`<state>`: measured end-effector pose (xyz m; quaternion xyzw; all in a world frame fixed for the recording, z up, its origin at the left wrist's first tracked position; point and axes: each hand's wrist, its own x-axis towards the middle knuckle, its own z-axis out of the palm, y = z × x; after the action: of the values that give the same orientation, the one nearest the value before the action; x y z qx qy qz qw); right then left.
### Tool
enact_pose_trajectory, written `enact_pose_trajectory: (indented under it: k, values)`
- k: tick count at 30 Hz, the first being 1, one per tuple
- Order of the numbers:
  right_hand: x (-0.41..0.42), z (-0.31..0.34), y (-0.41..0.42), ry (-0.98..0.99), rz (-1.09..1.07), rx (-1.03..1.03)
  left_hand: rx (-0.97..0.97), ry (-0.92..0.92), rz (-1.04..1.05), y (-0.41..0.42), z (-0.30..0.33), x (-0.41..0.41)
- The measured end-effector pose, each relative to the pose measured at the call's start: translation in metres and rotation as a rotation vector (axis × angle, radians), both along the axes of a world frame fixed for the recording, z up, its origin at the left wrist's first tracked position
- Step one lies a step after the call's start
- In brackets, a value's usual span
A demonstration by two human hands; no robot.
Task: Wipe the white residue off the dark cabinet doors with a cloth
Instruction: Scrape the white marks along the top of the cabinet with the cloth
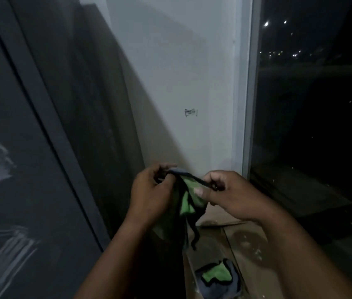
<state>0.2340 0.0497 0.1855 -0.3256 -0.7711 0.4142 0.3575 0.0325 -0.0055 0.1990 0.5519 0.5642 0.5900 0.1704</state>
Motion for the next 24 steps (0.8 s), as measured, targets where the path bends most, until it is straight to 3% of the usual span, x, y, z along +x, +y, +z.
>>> enact_pose_trajectory:
  k: [5,9,18,24]
  values:
    - [-0.012,0.035,-0.015,-0.029,-0.036,0.025,-0.113,0.009,0.061,-0.019,0.011,-0.025]
    - [-0.035,0.054,-0.041,0.112,0.011,-0.034,-0.114,0.053,0.057,-0.047,0.019,-0.034]
    - [-0.094,0.073,-0.115,0.395,0.115,-0.162,0.012,-0.090,-0.136,-0.108,0.048,-0.050]
    - [-0.128,0.085,-0.165,0.440,0.042,0.011,0.127,-0.199,-0.249,-0.151,0.073,-0.072]
